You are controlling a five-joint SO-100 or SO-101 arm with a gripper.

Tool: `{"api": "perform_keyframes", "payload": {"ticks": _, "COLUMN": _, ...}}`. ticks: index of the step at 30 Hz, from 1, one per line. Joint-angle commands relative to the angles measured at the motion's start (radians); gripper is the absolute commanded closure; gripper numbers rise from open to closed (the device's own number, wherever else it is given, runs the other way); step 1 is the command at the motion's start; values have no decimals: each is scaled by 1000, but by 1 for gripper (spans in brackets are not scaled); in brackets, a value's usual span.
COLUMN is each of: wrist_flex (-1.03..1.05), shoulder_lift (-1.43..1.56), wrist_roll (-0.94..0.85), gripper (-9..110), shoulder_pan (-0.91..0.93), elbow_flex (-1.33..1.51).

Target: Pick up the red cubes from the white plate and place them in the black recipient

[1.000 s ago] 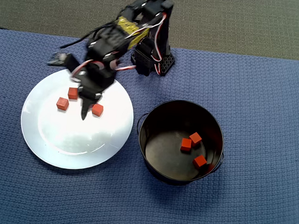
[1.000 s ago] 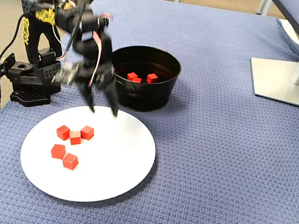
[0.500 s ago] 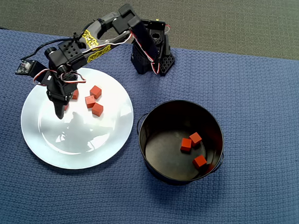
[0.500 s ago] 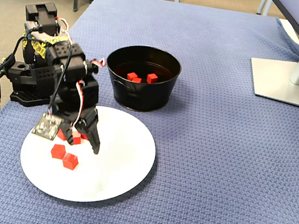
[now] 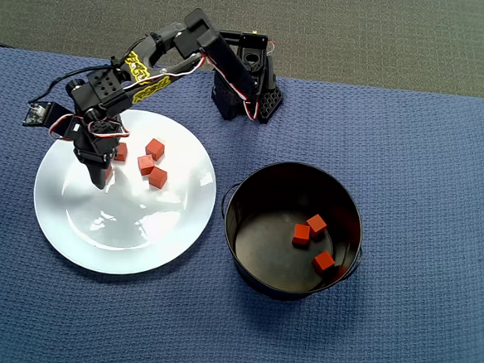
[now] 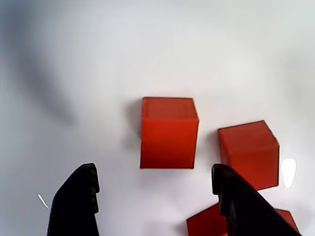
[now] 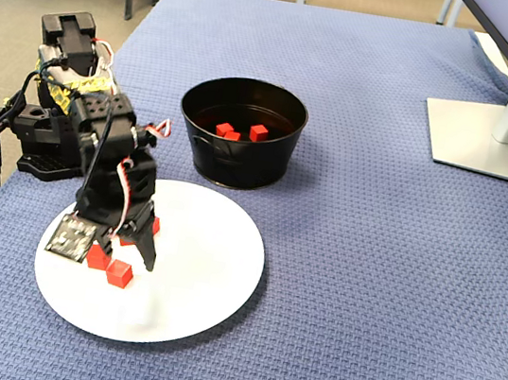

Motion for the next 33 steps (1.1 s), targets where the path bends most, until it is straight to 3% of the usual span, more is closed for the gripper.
{"api": "perform_keyframes", "payload": {"ticks": 1, "wrist_flex": -28, "shoulder_lift": 11, "wrist_roll": -21, "gripper": 81, "shoulder_pan": 14, "elbow_flex": -67}}
{"api": "perform_keyframes", "payload": {"ticks": 19, "wrist_flex": -106, "shoulder_lift": -8, "wrist_roll": -44, "gripper": 91, "shoulder_pan": 28, "elbow_flex": -34}}
{"api": "perform_keyframes", "payload": {"ticks": 26, "wrist_flex": -110, "shoulder_lift": -11, "wrist_roll": -44, "gripper": 101, "shoulder_pan": 28, "elbow_flex": -29}}
{"api": "perform_keyframes", "payload": {"ticks": 33, "wrist_flex": -152, "shoulder_lift": 176, "wrist_roll": 32, "gripper": 101, "shoulder_pan": -26, "elbow_flex": 83}}
